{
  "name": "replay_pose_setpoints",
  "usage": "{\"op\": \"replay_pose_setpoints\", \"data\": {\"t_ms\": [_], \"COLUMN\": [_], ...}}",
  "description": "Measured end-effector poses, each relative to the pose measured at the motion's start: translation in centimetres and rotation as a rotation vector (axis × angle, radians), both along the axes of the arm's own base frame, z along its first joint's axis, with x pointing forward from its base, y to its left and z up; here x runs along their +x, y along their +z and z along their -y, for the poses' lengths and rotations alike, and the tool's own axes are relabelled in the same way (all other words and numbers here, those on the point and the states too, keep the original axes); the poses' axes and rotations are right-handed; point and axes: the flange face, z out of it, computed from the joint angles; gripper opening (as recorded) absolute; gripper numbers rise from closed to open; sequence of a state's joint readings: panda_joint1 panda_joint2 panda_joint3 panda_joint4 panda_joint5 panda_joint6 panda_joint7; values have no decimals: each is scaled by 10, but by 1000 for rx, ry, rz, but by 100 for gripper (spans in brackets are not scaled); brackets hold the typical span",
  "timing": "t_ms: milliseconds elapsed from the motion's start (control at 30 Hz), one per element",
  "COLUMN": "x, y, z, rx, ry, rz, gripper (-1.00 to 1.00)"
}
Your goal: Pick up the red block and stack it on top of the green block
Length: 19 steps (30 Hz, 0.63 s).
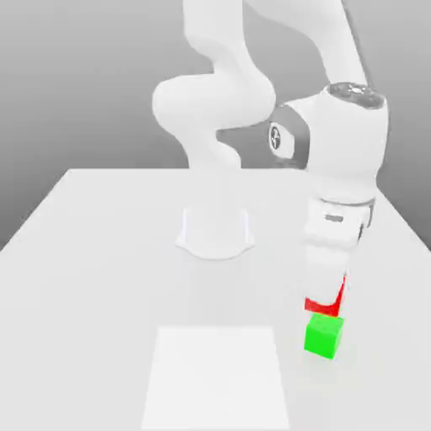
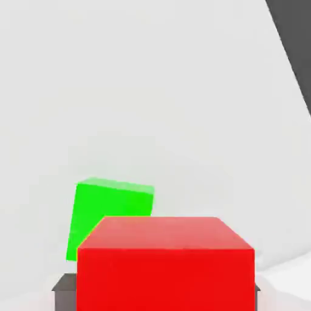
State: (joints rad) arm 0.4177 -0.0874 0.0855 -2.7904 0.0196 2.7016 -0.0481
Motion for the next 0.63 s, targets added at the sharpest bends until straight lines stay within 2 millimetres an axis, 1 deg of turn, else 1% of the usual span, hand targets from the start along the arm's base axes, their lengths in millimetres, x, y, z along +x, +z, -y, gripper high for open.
{"op": "replay_pose_setpoints", "data": {"t_ms": [167, 200, 367, 400, 433, 500, 633], "x": [-3, -4, -4, -4, -4, -3, -4], "y": [-47, -53, -53, -55, -52, -36, 2], "z": [-2, -1, -1, -1, -1, -3, -2], "rx": [0, -1, -1, 0, 0, 1, 0], "ry": [17, 17, 17, 17, 17, 19, 18], "rz": [0, 0, 0, 1, 1, 1, 2], "gripper": [-100, 100, 100, 100, 100, 100, 100]}}
